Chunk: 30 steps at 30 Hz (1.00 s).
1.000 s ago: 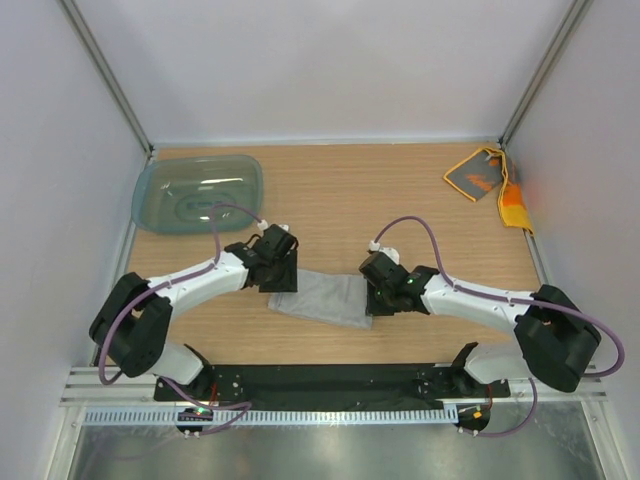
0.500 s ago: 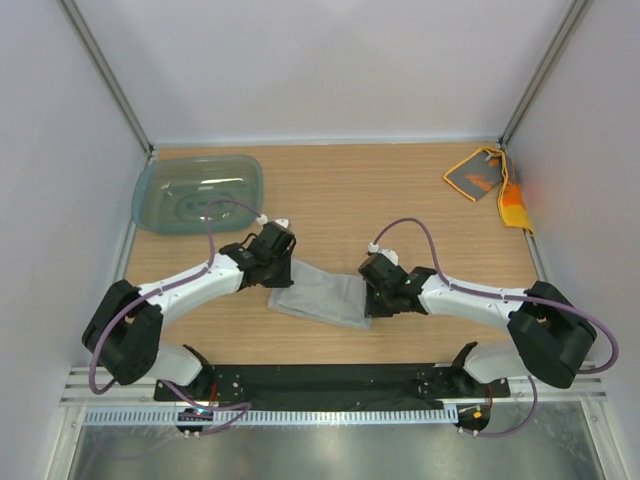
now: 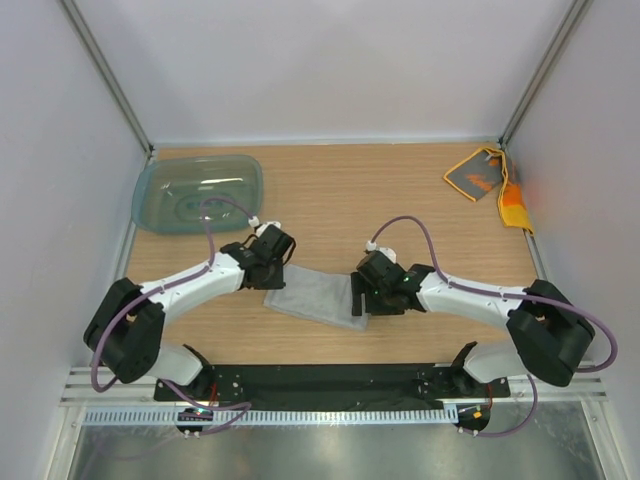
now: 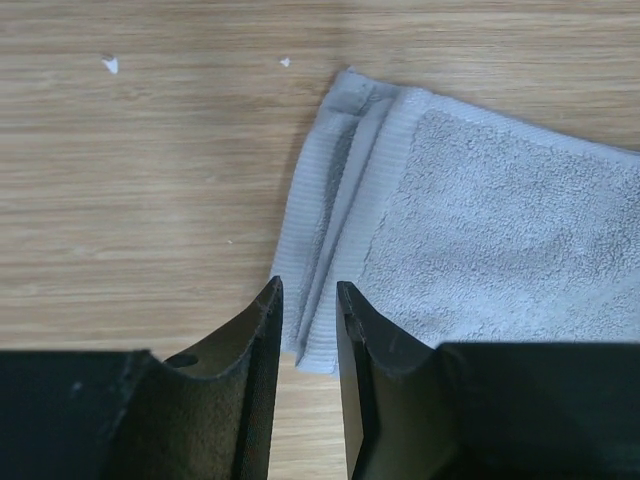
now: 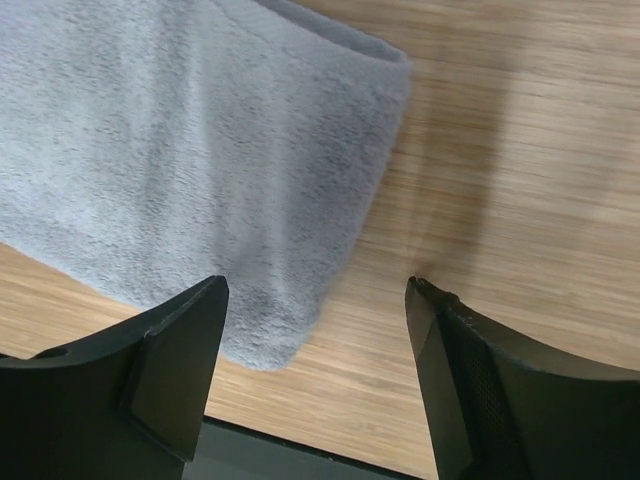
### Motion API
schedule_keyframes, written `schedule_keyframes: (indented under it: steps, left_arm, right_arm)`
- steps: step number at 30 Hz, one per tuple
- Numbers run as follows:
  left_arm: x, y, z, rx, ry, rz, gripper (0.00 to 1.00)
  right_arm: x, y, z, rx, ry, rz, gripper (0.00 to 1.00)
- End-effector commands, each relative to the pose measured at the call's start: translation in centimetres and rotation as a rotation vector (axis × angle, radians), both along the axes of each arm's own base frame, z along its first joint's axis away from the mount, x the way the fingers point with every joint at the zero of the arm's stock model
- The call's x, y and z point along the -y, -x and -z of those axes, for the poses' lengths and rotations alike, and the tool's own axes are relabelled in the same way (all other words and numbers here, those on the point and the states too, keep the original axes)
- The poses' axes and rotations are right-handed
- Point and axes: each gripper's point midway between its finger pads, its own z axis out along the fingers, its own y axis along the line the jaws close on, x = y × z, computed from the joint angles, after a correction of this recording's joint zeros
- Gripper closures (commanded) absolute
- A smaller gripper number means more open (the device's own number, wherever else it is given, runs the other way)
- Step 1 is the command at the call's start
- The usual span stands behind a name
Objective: Roll the towels
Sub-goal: Fold the towel
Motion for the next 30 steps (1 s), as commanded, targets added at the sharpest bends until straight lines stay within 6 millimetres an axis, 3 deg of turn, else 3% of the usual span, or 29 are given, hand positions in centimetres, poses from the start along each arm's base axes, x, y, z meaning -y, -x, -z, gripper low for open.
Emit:
schedule_keyframes:
  steps: [1, 4, 6, 11, 13, 16, 17, 19, 21, 27, 30]
  left_arm:
    - [-0.1, -0.9, -3.1, 0.073, 0.016, -0.035, 0.71]
    - [0.0, -0.7, -4.6, 0.107, 0.046, -0.037, 0.8]
    - [0.2, -0.4, -5.1, 0.114, 0.063, -0.031, 0.87]
    - [0.5, 0.6, -3.4, 0.071, 0.078, -0.026, 1.0]
    - [0.8, 1.0, -2.8, 0.055, 0.089, -0.023, 1.0]
    - [1.3, 1.5, -2.0, 0.037, 0.118, -0.027, 1.0]
    - [1.3, 1.7, -1.7, 0.032, 0.127, -0.03, 1.0]
    - [1.2, 1.8, -1.4, 0.027, 0.125, -0.031, 1.0]
    - [1.0, 2.0, -1.1, 0.023, 0.114, -0.033, 1.0]
    - [0.0, 2.5, 0.5, 0.0, 0.064, -0.043, 1.0]
    - [-0.4, 2.7, 1.5, -0.021, 0.034, -0.057, 1.0]
  right_arm:
    - [0.7, -1.1, -2.7, 0.069, 0.027, 0.01, 0.21]
    - [-0.1, -1.9, -5.2, 0.127, -0.017, -0.012, 0.31]
    - [-1.1, -2.2, -6.2, 0.144, -0.048, -0.057, 0.44]
    - [-6.2, -2.7, -8.2, 0.104, -0.218, -0.156, 0.84]
    - [-8.6, -3.4, -8.9, 0.111, -0.304, -0.178, 0.9]
    - [-11.5, -3.9, -8.4, 0.072, -0.377, -0.22, 0.96]
    - [-12.0, -4.1, -7.0, 0.045, -0.37, -0.225, 0.98]
    - [-13.3, -4.6, -6.8, 0.031, -0.405, -0.239, 0.99]
    - [-13.9, -4.9, -5.0, 0.003, -0.396, -0.238, 0.99]
    - [-13.3, -5.4, -1.2, -0.046, -0.381, -0.205, 0.99]
    - [-12.6, -4.7, 0.6, -0.085, -0.368, -0.202, 0.99]
